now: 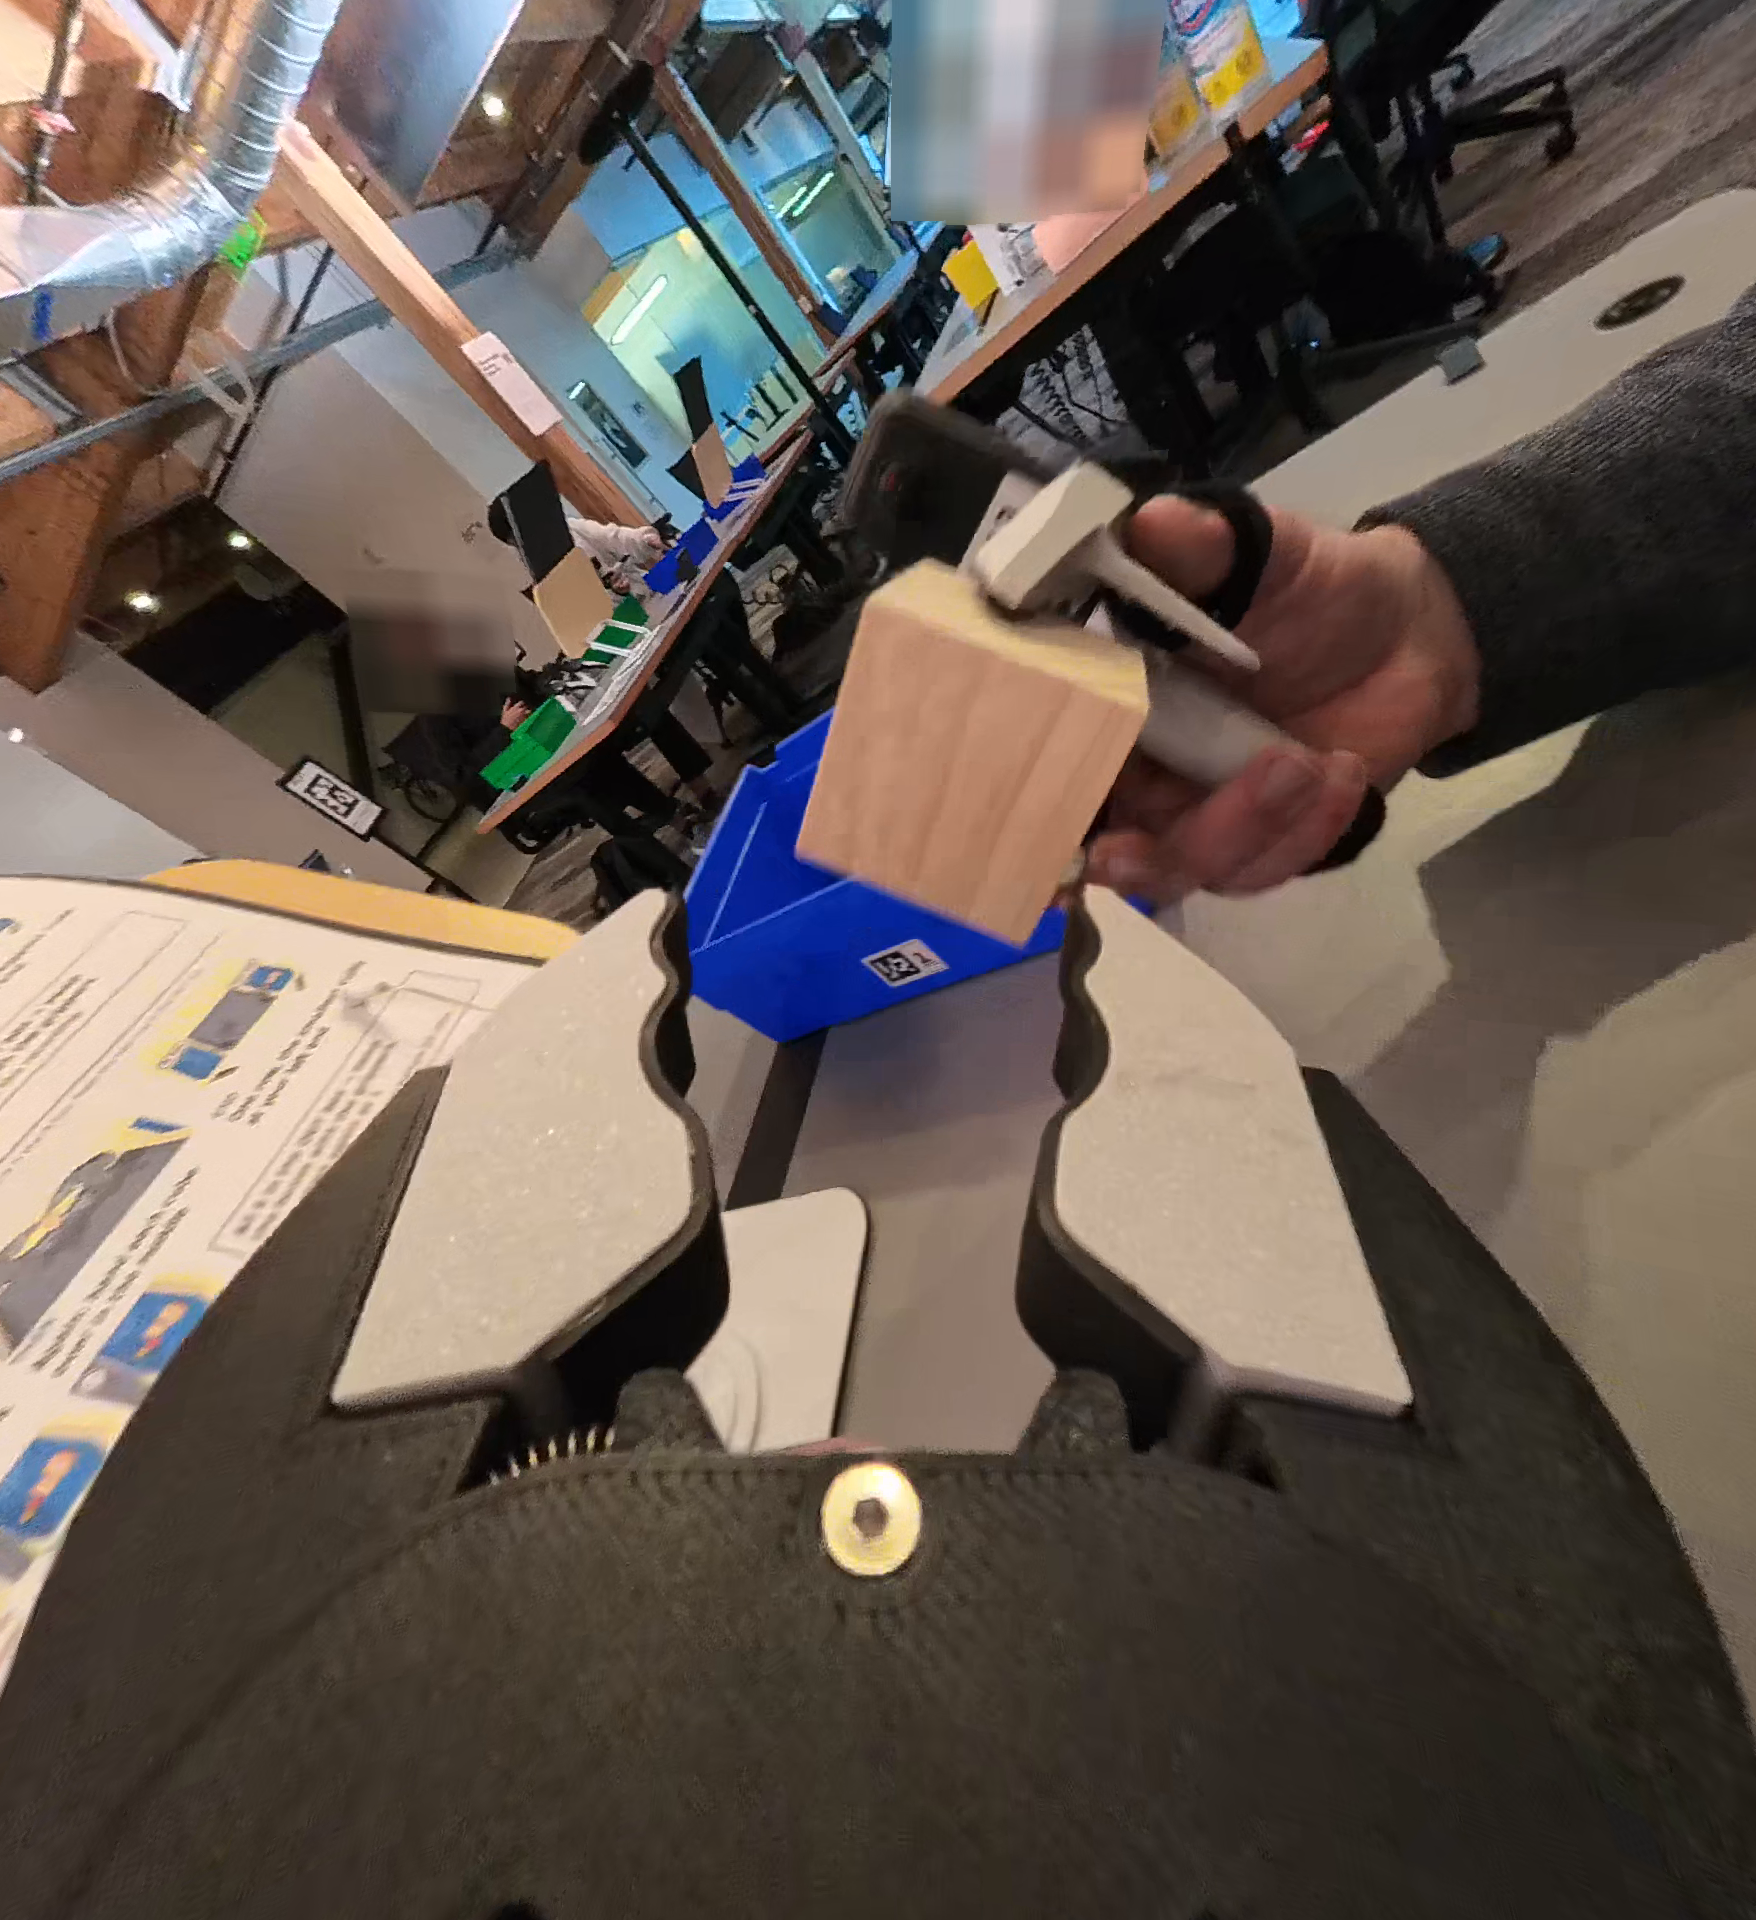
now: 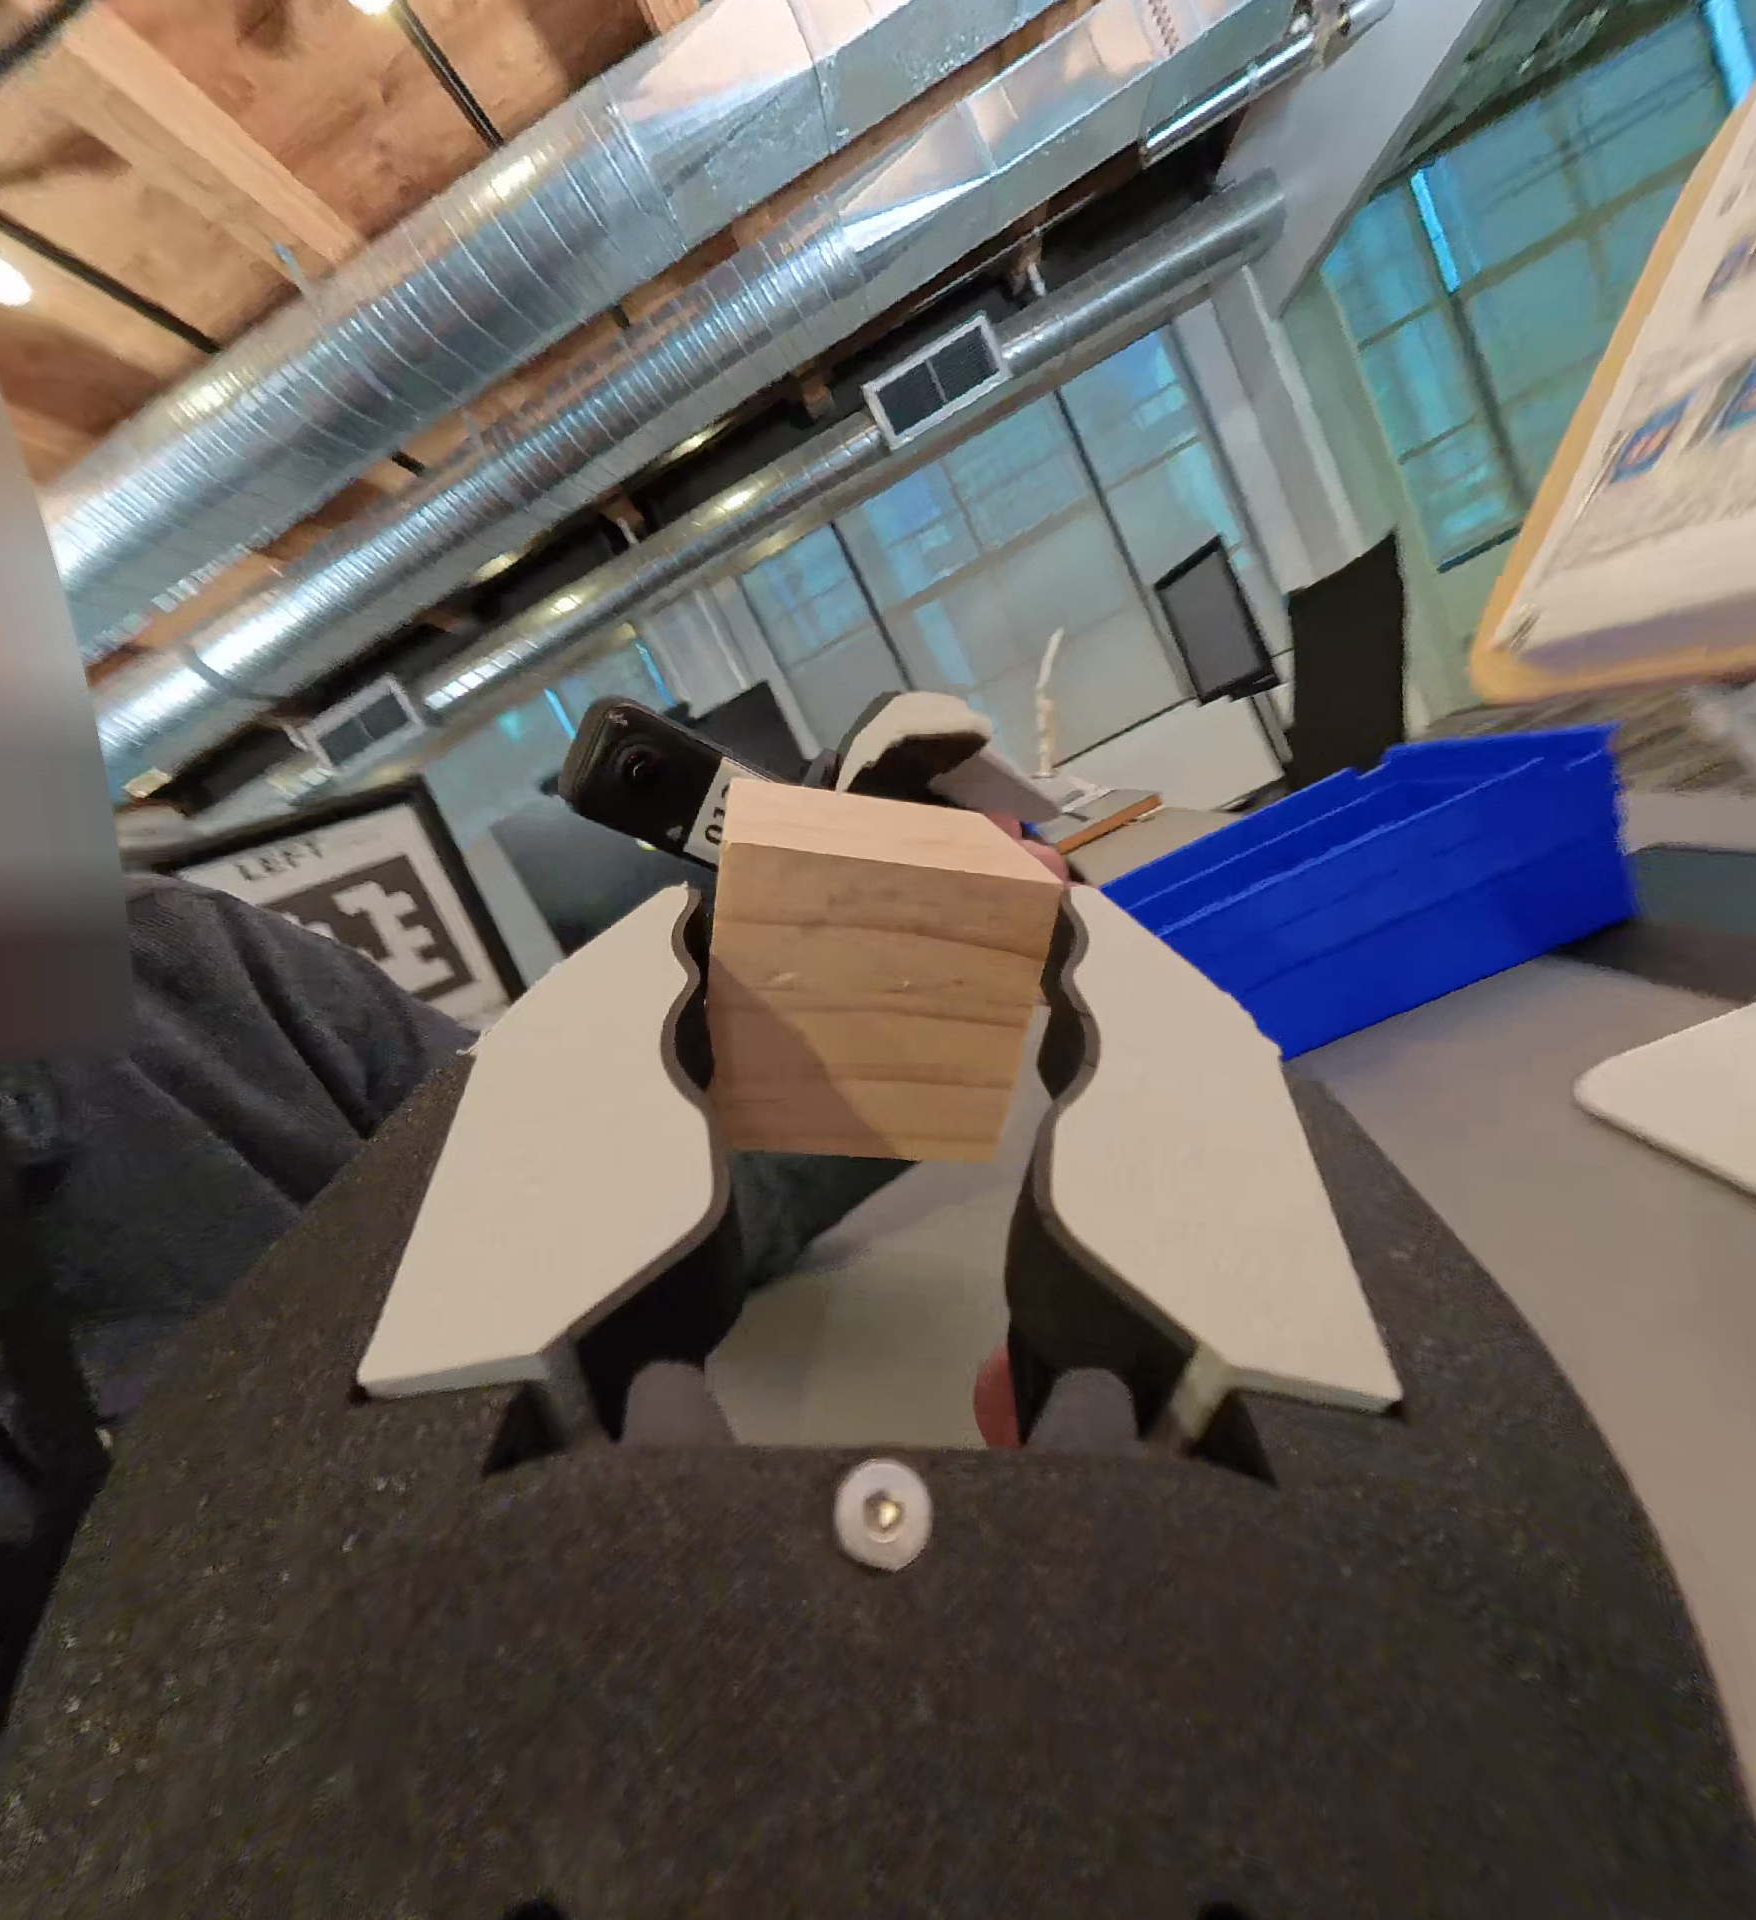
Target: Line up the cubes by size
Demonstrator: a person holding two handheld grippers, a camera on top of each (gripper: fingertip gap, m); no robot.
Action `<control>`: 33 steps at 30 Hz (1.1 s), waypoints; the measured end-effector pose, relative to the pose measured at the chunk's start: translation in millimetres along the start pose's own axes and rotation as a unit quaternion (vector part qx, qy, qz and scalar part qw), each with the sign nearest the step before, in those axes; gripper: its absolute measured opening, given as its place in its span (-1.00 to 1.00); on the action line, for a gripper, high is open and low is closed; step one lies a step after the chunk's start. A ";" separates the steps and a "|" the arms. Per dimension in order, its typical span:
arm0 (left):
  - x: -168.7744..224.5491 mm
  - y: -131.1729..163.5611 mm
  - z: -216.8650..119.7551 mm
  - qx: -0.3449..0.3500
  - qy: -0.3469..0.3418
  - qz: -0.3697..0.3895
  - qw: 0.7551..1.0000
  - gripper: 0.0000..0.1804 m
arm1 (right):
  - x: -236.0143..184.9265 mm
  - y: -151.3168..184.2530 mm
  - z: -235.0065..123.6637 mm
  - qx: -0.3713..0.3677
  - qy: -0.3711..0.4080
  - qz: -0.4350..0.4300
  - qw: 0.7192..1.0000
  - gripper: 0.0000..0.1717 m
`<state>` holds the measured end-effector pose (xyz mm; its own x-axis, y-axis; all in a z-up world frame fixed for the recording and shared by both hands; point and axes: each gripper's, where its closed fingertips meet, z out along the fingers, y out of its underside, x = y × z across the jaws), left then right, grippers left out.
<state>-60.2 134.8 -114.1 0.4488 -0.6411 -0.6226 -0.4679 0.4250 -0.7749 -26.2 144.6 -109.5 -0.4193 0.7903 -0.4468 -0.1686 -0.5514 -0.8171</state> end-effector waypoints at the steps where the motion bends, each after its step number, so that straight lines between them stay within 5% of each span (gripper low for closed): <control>1: -6.8 -0.1 -5.5 -0.002 -0.009 0.000 1.000 -0.29 | -1.7 -9.9 -6.3 -0.003 0.014 -0.029 0.999 -0.29; 7: -30.2 -2.3 -34.2 -0.012 -0.030 0.002 0.999 -1.00 | 18.7 -87.4 -74.7 -0.069 0.190 -0.252 0.946 -0.29; 13: -40.3 7.1 -39.9 -0.042 -0.045 0.003 0.998 -1.00 | 85.9 -122.5 -153.4 -0.262 0.316 -0.346 0.844 -0.28; 16: -39.2 14.0 -38.2 -0.060 -0.043 0.013 0.997 -1.00 | 122.9 -108.5 -182.3 -0.404 0.330 -0.364 0.772 -0.28; 24: -37.7 22.3 -38.0 -0.073 -0.034 0.011 0.997 -1.00 | 184.8 -63.7 -206.1 -0.609 0.252 -0.340 0.671 -0.28; 33: -40.4 28.4 -40.6 -0.080 -0.034 0.007 0.996 -1.00 | 216.2 -17.6 -214.6 -0.708 0.175 -0.294 0.617 -0.28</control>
<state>-122.5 146.8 -106.4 0.4895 -0.5877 -0.6442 -0.5881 0.3230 -0.7415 77.5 382.5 -269.9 -0.3975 0.8885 0.2295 0.8533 0.4498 -0.2635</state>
